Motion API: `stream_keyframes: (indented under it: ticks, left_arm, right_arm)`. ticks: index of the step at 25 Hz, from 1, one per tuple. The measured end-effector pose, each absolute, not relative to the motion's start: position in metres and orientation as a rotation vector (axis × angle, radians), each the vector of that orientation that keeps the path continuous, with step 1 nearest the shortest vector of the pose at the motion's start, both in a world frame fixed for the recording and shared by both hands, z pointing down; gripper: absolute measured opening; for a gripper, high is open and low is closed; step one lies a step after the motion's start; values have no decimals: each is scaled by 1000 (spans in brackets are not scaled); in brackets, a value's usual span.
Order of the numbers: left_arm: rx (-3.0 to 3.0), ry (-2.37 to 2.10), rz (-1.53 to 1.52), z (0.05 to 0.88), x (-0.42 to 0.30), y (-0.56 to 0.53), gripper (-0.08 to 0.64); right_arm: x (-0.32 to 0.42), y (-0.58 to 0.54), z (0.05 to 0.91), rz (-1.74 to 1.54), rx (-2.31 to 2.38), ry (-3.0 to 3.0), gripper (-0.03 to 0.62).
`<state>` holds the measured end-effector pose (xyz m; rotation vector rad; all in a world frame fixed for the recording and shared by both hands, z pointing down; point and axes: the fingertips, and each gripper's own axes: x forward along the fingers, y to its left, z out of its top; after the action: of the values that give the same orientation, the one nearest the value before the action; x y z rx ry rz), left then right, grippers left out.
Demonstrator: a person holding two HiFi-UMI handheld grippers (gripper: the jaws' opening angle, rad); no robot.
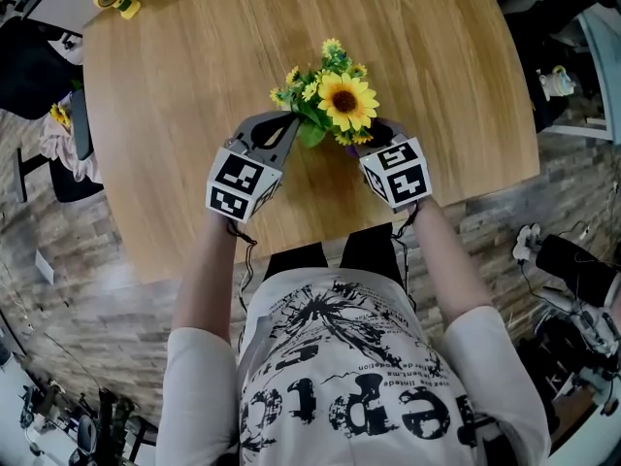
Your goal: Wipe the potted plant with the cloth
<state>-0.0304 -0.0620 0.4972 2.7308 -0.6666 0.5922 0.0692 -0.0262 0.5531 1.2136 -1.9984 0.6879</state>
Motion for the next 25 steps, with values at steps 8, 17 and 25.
stream_keyframes:
  ticks: [8,17,25]
  left_arm:
    - [2725,-674,583,497,-29,-59,3]
    - [2725,-677,576,495,-23,-52,3]
    - [2677,-651,543,496,-31,-37,3]
  right_arm:
    - [60,2,553,780,1231,-1985,74]
    - [46,36,550,957,1220,-1976,74]
    - [49,9,553,1055,1393,-1953,74]
